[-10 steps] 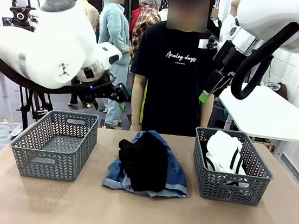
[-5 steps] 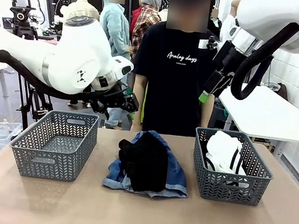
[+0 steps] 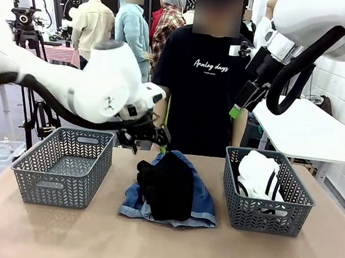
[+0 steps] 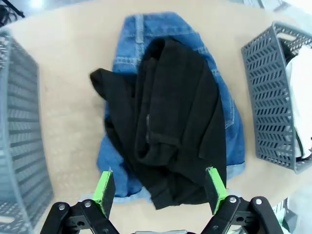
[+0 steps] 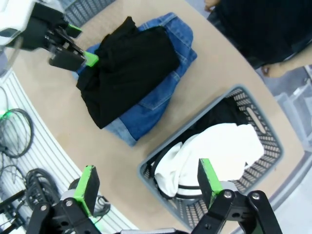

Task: Sort the tops and bottoms.
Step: Lift clothes from the center of the table with your left hand.

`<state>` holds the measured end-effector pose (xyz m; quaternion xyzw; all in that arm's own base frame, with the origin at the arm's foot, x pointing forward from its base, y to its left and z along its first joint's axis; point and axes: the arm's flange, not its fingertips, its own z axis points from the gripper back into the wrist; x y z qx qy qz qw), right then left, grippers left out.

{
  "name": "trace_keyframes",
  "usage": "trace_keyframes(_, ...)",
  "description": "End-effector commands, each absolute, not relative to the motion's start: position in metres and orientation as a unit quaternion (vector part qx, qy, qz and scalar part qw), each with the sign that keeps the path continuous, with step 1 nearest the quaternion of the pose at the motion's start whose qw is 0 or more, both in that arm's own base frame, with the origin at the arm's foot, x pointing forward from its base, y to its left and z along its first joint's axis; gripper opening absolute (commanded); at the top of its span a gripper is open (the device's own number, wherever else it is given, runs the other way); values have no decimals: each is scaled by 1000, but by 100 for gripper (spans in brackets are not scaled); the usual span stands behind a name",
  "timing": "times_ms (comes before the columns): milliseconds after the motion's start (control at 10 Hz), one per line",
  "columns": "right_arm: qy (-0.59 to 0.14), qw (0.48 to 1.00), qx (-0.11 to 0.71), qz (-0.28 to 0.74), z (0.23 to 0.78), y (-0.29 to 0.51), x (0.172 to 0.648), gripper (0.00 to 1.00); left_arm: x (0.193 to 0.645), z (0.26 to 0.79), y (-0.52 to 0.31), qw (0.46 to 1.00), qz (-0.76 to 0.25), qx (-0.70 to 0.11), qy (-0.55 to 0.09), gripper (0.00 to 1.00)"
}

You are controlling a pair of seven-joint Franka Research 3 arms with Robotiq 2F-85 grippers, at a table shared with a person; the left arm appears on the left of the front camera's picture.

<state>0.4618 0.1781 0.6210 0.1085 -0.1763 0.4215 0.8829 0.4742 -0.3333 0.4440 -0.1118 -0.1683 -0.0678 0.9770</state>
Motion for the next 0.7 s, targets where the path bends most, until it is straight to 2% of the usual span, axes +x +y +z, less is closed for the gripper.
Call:
trace_keyframes(0, -175, 887, 101, 416, 621, 179, 461, 100, 512, 431, -361, 987, -78, -80, -117, 96)
trace_keyframes(200, -175, 887, 101, 416, 621, 179, 461, 100, 519, 414, -377, 991, -72, -67, -86, 96)
trace_keyframes(600, -175, 887, 101, 416, 621, 179, 461, 100, 532, 397, -396, 994, -71, -50, -70, 96)
